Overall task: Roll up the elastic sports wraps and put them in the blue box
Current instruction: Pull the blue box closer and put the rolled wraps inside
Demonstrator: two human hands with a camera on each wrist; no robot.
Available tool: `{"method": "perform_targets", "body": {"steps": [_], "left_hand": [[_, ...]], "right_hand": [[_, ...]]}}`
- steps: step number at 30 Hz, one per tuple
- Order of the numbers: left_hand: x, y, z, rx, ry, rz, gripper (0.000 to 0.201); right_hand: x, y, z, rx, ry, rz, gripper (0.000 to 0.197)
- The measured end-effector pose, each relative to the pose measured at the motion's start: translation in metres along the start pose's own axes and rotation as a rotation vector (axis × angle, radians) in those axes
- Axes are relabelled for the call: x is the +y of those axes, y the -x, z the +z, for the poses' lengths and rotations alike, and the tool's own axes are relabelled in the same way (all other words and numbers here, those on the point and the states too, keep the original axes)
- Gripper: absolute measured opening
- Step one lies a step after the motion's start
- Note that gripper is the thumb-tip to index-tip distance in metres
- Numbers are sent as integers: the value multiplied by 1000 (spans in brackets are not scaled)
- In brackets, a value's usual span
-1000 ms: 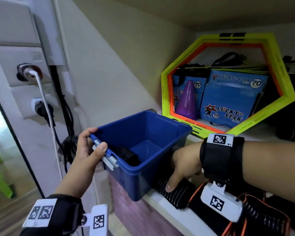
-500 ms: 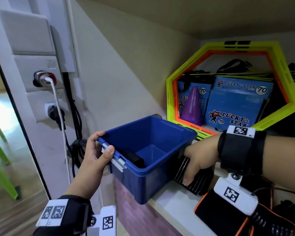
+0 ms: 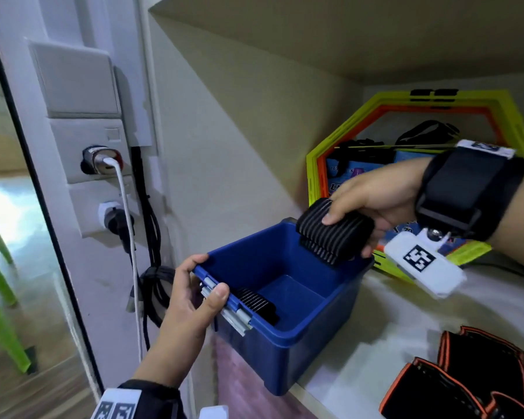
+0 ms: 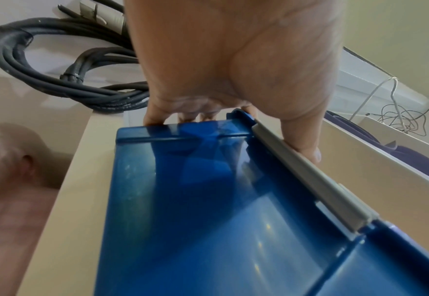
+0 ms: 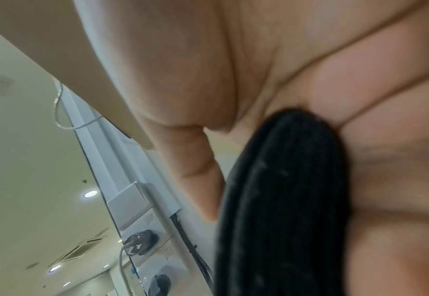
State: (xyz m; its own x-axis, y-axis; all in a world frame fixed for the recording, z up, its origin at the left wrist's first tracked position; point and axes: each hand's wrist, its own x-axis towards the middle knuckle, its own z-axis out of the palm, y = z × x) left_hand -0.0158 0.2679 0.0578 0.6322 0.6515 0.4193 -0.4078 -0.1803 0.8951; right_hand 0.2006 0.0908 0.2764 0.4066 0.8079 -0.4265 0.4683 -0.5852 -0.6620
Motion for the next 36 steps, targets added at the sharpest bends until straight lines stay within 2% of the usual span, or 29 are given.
{"method": "perform_targets", "body": {"steps": [1, 3, 8, 10, 12, 15, 18, 24, 28, 31, 36], "left_hand": [[0, 0, 1, 1, 1, 4, 68], [0, 0, 2, 2, 19, 11, 68], [-4, -1, 2, -5, 79, 18, 69], [-9, -3, 1, -8, 89, 25, 69], [-11, -4, 1, -2, 119, 14, 69], [-12, -6, 2, -11, 154, 20, 67], [-15, -7, 2, -2, 183, 42, 67], [-17, -7, 2, -17, 210, 26, 68], [-17, -6, 2, -18, 192, 22, 70], [-16, -5, 2, -12, 197, 11, 71], [-15, -4, 3, -15, 172, 24, 72]], "right_hand": [[-6, -9, 2, 0, 6, 21, 26], [-18, -30, 10, -33, 78, 87, 43], [-32, -88, 26, -43, 367, 246, 71], [-34, -108, 31, -77, 398, 271, 59], [-37, -122, 39, -96, 438, 273, 32], [-40, -143, 47, -95, 536, 284, 15], [-46, -158, 51, -100, 661, 278, 24], [-30, -179, 61, -151, 739, 326, 13], [-22, -184, 66, -180, 715, 317, 24], [-25, -184, 69, -201, 745, 314, 12], [-28, -182, 78, -161, 899, 315, 26]]}}
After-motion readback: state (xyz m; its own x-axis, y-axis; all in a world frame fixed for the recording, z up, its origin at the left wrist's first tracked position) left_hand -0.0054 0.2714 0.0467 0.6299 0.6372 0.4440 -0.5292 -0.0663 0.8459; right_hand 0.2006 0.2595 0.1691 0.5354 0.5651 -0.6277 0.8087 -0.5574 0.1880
